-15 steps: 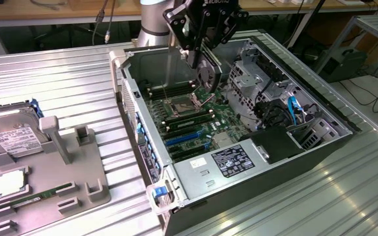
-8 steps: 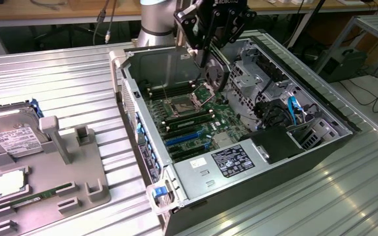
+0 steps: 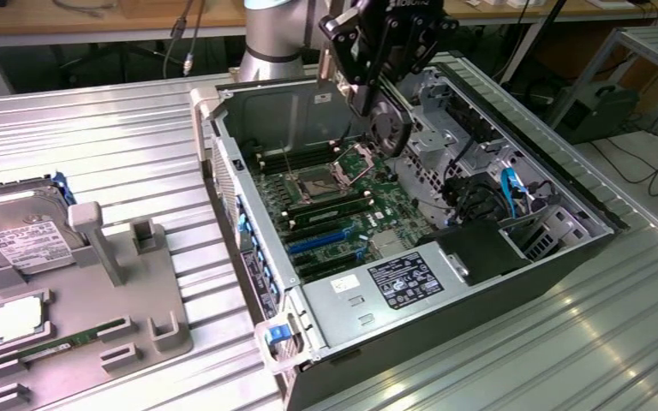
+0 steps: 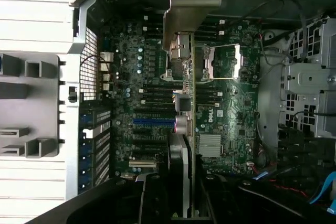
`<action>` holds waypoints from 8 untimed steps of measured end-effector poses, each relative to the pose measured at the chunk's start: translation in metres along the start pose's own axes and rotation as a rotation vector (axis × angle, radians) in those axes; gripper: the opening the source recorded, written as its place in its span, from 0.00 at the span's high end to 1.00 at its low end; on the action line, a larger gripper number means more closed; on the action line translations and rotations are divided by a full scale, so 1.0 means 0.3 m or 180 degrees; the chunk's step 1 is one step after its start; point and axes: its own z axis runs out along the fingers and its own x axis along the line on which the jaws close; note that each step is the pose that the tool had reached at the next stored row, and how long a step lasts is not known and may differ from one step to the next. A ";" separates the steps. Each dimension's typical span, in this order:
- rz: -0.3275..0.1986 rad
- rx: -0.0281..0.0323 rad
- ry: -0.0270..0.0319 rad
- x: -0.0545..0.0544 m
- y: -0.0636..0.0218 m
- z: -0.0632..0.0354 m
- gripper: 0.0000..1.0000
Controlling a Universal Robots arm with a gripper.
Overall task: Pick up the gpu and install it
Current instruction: 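Pick up the gpu and move the gpu toward the slot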
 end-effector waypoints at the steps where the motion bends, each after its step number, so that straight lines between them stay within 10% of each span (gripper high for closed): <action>1: 0.0000 0.0000 0.0000 -0.005 0.000 0.000 0.72; 8: 0.0000 0.0000 0.0000 -0.008 0.000 0.000 0.72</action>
